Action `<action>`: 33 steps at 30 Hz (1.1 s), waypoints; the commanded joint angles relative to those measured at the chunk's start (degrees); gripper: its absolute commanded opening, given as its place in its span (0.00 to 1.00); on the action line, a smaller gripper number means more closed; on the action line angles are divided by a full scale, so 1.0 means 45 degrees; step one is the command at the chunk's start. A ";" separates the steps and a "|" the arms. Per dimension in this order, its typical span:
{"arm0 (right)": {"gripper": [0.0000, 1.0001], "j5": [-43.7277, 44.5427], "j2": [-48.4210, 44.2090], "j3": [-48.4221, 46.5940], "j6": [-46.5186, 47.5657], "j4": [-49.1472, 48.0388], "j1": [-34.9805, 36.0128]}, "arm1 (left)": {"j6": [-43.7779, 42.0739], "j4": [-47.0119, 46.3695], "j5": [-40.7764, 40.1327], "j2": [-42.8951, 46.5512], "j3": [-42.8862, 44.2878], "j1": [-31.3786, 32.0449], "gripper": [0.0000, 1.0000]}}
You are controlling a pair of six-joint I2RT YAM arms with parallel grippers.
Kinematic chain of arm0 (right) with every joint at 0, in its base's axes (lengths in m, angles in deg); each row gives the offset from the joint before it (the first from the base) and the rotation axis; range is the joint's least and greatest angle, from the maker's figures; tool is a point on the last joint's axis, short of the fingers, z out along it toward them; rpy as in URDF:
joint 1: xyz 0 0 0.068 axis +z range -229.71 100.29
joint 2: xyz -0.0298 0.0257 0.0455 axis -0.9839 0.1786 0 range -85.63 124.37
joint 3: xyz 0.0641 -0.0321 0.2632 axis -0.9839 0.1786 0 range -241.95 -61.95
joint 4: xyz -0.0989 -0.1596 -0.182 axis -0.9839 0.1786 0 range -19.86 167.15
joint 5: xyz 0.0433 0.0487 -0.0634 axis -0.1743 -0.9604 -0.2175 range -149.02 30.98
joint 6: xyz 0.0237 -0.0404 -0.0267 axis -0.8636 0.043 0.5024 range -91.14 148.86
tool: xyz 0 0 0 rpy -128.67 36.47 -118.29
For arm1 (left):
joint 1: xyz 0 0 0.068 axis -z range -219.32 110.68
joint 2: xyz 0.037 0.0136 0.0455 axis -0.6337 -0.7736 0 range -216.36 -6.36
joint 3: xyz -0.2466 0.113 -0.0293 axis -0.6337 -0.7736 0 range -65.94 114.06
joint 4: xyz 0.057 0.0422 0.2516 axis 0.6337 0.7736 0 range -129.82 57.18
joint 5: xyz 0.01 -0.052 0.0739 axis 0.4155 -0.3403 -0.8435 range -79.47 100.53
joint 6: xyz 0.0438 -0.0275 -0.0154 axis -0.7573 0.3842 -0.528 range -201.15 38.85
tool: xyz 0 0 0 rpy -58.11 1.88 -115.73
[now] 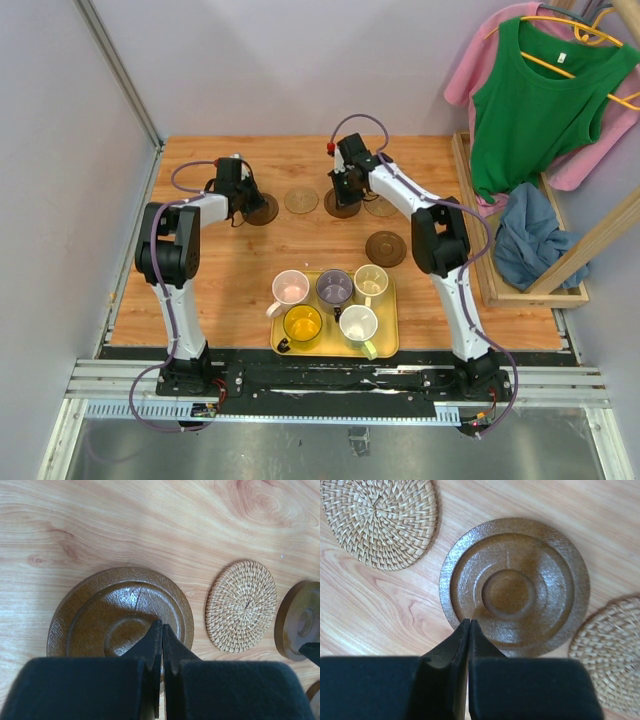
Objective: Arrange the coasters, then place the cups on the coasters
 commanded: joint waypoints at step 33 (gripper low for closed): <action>0.01 0.2664 -0.7039 1.1259 -0.1992 -0.2386 -0.1407 | 0.0131 -0.0870 0.0731 0.4464 -0.3605 -0.0073 0.00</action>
